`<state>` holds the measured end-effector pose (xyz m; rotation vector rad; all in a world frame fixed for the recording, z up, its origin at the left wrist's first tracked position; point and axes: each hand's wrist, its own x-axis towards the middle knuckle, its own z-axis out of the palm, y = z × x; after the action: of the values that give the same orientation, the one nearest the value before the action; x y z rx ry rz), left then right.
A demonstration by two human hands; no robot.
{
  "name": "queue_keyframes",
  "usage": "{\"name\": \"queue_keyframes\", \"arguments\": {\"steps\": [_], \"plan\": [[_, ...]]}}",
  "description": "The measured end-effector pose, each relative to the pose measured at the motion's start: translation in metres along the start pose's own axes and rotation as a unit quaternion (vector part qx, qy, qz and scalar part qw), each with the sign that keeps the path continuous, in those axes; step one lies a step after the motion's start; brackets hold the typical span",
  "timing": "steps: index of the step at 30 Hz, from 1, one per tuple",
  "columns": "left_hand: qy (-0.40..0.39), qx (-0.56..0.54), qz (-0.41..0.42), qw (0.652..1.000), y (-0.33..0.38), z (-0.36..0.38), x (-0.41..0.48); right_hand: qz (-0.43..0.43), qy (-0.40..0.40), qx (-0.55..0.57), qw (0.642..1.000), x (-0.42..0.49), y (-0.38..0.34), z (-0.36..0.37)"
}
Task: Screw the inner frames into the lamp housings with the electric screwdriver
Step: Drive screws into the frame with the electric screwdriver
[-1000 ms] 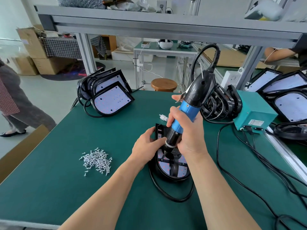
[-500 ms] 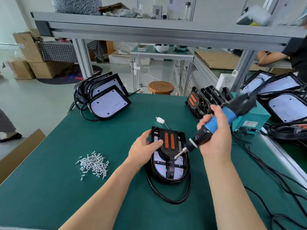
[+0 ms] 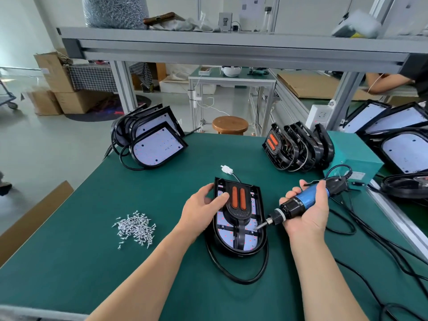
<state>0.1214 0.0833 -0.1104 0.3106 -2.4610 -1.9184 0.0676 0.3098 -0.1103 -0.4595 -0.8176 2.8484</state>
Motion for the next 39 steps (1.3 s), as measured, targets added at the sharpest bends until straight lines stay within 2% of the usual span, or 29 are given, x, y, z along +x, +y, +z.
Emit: {"name": "queue_keyframes", "arguments": {"steps": [5, 8, 12, 15, 18, 21, 29, 32, 35, 37, 39], "plan": [[0.052, 0.017, -0.008, 0.998, 0.000, -0.006, -0.010, 0.011, 0.005, -0.002, 1.000, 0.004, 0.000, -0.003], [0.126, 0.078, 0.003, 0.989, -0.004, -0.020, -0.013, 0.015, 0.006, -0.006, 1.000, 0.004, 0.000, -0.003], [0.248, 0.196, -0.005, 0.949, -0.006, -0.056, -0.014, 0.021, 0.007, -0.006, 1.000, 0.004, 0.001, -0.001], [0.296, 0.273, -0.050, 0.914, -0.006, -0.092, -0.013, 0.021, 0.007, -0.008, 1.000, 0.004, 0.003, -0.001], [0.284, 0.315, -0.120, 0.898, -0.009, -0.127, -0.012, 0.020, 0.007, -0.006, 1.000, 0.004, 0.003, -0.001], [0.248, 0.322, -0.171, 0.897, -0.013, -0.145, -0.011, 0.020, 0.005, -0.004, 1.000, 0.006, 0.002, -0.001], [0.186, 0.381, -0.181, 0.887, -0.015, -0.150, -0.009, 0.018, -0.001, -0.011, 1.000, 0.008, 0.004, -0.003], [0.180, 0.410, -0.164, 0.879, -0.015, -0.147, -0.011, 0.020, 0.001, -0.011, 1.000, 0.008, 0.004, -0.003], [0.224, 0.400, -0.109, 0.882, -0.011, -0.139, -0.014, 0.024, 0.007, -0.007, 1.000, 0.007, 0.004, -0.002], [0.254, 0.354, -0.052, 0.898, -0.002, -0.128, -0.017, 0.030, 0.009, 0.001, 1.000, 0.006, 0.005, 0.000], [0.237, 0.280, -0.006, 0.930, 0.011, -0.107, -0.021, 0.035, 0.012, 0.017, 0.999, 0.004, 0.006, 0.003]]}}
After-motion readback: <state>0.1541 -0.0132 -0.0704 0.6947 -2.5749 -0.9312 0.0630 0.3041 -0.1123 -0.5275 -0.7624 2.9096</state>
